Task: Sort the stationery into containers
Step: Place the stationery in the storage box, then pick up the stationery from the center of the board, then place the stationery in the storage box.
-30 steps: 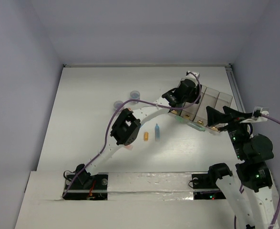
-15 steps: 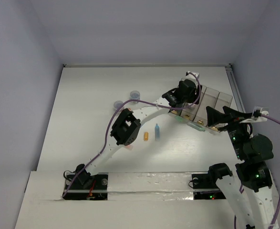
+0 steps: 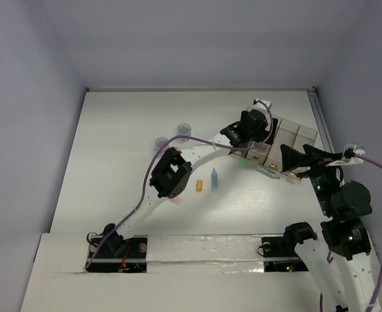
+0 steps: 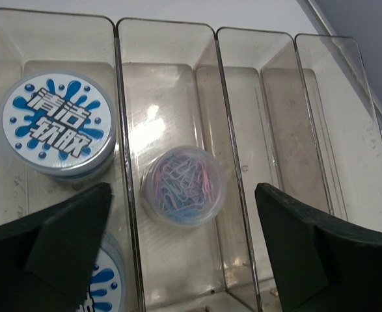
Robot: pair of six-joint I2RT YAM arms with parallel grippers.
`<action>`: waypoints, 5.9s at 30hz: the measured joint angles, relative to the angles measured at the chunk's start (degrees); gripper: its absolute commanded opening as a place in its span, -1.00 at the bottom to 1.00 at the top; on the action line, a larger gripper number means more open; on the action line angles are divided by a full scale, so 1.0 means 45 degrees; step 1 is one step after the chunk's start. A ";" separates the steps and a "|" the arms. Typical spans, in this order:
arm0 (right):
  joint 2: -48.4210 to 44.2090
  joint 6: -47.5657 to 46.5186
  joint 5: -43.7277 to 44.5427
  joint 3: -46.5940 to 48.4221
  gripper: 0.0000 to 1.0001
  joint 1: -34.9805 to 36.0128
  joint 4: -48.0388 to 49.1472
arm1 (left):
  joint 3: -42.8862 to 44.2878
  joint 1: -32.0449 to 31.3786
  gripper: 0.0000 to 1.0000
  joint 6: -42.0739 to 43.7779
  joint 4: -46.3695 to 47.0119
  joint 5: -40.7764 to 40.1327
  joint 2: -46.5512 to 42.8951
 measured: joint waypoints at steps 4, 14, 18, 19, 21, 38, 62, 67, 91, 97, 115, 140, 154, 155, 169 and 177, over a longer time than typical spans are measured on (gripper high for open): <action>0.0432 0.0000 -0.0039 0.0005 0.99 0.0000 -0.0010 | -0.0758 0.0000 0.98 0.0311 0.0199 0.0146 -0.0690; 0.1365 0.0151 -0.1710 0.0272 0.99 0.0000 0.0321 | -0.4741 -0.0058 0.98 0.1943 0.2152 -0.1515 -0.7728; 0.2851 0.0636 -0.3274 0.0155 0.99 0.0000 0.1146 | -0.8602 -0.0068 0.98 0.2283 0.3638 -0.3390 -1.2463; 0.3308 0.0792 -0.3691 0.0049 0.99 0.0000 0.1486 | -0.9661 -0.0063 0.98 0.2288 0.3988 -0.3895 -1.3614; 0.4206 0.1151 -0.4527 -0.0223 0.99 0.0000 0.2239 | -1.1774 -0.0058 0.98 0.2244 0.4337 -0.4828 -1.5800; 1.5042 0.1098 -0.3837 0.3177 0.99 0.4512 0.4843 | -2.2639 0.0107 0.98 -0.0947 0.1428 -0.8189 -2.9434; 2.4878 -0.1632 0.0947 1.3270 0.99 0.5430 0.0612 | -2.6102 0.0107 0.98 0.0248 0.4765 -0.8247 -3.1187; 2.5539 -0.1719 0.1001 1.4008 0.95 0.5479 0.0136 | -2.6102 0.0107 0.98 0.0248 0.4775 -0.8228 -3.0430; 2.6753 -0.1865 0.1404 1.6043 -0.25 0.5586 -0.0651 | -2.6102 0.0107 0.98 0.0291 0.4775 -0.8238 -3.0279; 2.5903 -0.1860 0.1676 1.5222 -0.26 0.5586 -0.0510 | -2.6102 0.0107 0.98 0.0296 0.4775 -0.8242 -3.0284; 1.6315 -0.1341 0.2871 0.6917 -0.24 -0.0199 0.2506 | -2.6102 0.0107 0.98 0.0287 0.4779 -0.8000 -3.0284; 1.9292 -0.1069 0.2584 0.6980 -0.12 -0.2176 0.2793 | -2.6102 0.0107 0.98 0.0282 0.4799 -0.7849 -3.0269; 2.0036 -0.1098 0.2822 0.7286 -0.05 -0.2249 0.3157 | -2.6102 0.0107 0.98 0.0282 0.5051 -0.7854 -3.0031; 2.0036 -0.1093 0.2851 0.7286 -0.05 -0.2254 0.3167 | -2.6102 0.0107 0.98 0.0282 0.5061 -0.7854 -3.0007; 2.0040 -0.0991 0.3011 0.6980 0.58 -0.2361 0.3230 | -2.6102 0.0107 0.98 0.0282 0.5066 -0.7849 -2.9988; 1.9987 -0.0981 0.2599 0.6980 0.71 -0.2361 0.3235 | -2.6102 0.0107 0.98 0.0282 0.5066 -0.7844 -2.9988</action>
